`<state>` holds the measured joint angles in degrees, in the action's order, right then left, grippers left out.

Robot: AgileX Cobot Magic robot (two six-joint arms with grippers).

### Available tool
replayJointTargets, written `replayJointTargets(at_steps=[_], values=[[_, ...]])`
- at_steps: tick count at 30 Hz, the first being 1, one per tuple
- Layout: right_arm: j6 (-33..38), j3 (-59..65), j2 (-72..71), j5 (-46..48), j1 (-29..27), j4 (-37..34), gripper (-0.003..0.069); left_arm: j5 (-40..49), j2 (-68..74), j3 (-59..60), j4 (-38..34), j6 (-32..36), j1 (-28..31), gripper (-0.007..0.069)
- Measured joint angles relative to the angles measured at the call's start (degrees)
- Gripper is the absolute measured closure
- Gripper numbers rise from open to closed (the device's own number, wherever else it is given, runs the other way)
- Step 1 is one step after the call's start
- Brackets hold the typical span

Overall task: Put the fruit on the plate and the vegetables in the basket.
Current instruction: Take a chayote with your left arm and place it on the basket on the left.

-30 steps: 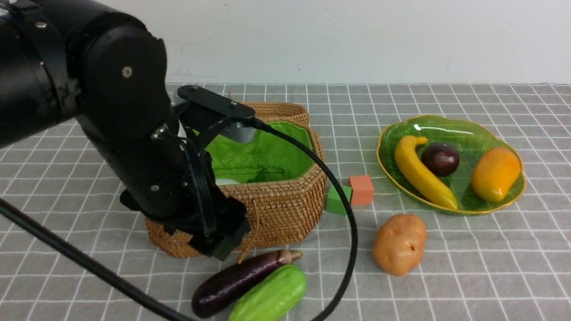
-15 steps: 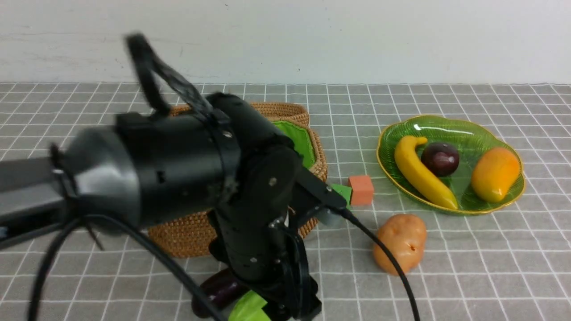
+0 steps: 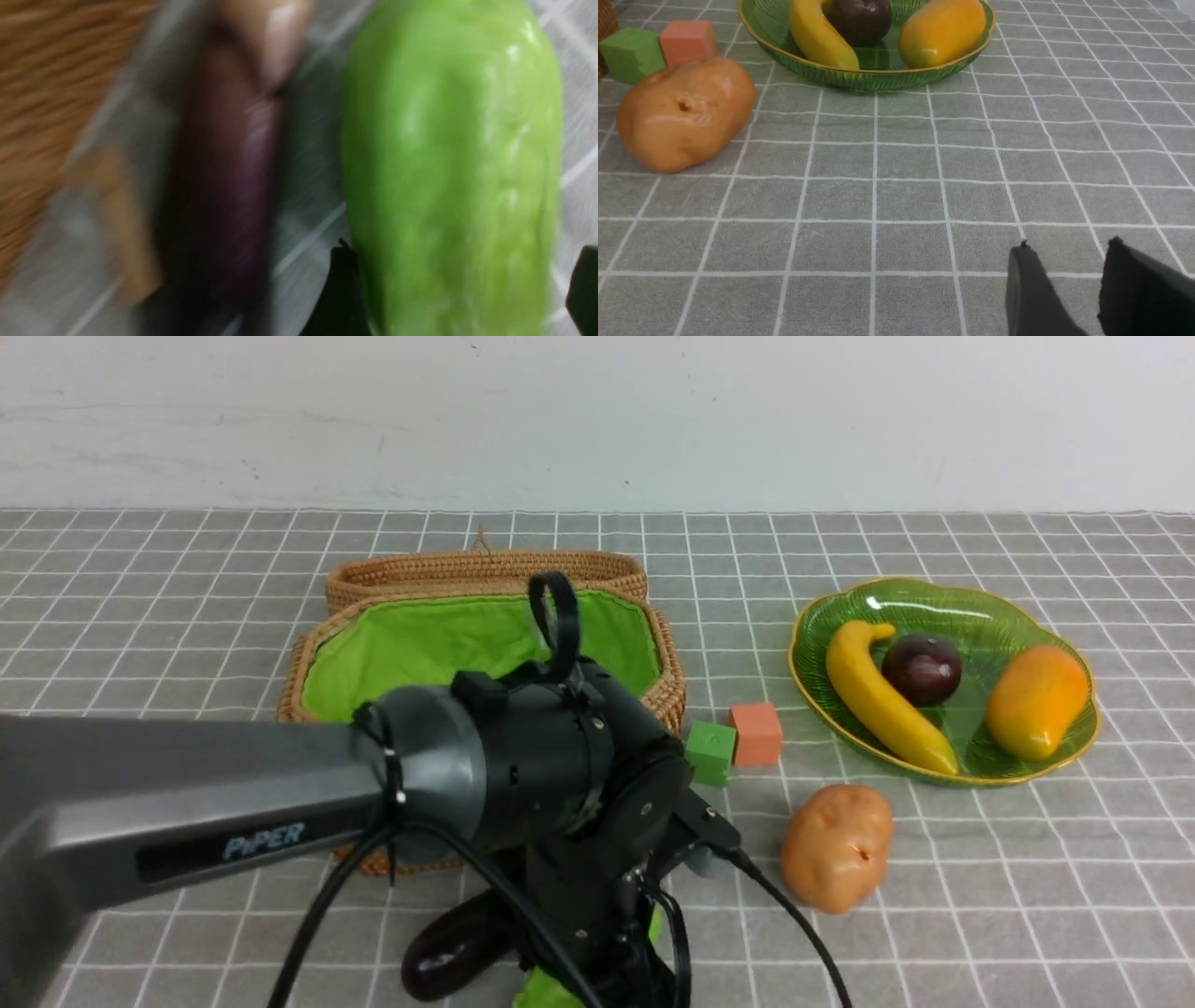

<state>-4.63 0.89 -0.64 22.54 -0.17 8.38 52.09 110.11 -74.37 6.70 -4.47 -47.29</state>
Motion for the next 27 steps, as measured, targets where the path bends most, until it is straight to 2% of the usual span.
replayJointTargets(at_steps=[6, 8, 9, 19, 27], values=[[0.00, 0.00, 0.00, 0.00, 0.00, 0.00, 0.0421, -0.47, 1.07, 0.04, -0.51, 0.19, -0.01, 0.0085], [0.00, 0.00, 0.00, 0.00, 0.00, 0.00, 0.0421, -0.07, 1.07, 0.04, -0.56, 0.30, -0.01, 0.0139], [0.00, 0.00, 0.00, 0.00, 0.00, 0.00, 0.0421, 0.87, 1.07, 0.04, -0.71, 1.02, -0.01, 0.0203], [0.00, 0.00, 0.00, 0.00, 0.00, 0.00, 0.0421, 5.04, -3.44, -0.15, -5.72, 4.47, -0.01, 0.0198], [0.00, 0.00, 0.00, 0.00, 0.00, 0.00, 0.0421, 4.35, -20.72, -0.39, -4.16, 4.47, 0.05, 0.0198]])
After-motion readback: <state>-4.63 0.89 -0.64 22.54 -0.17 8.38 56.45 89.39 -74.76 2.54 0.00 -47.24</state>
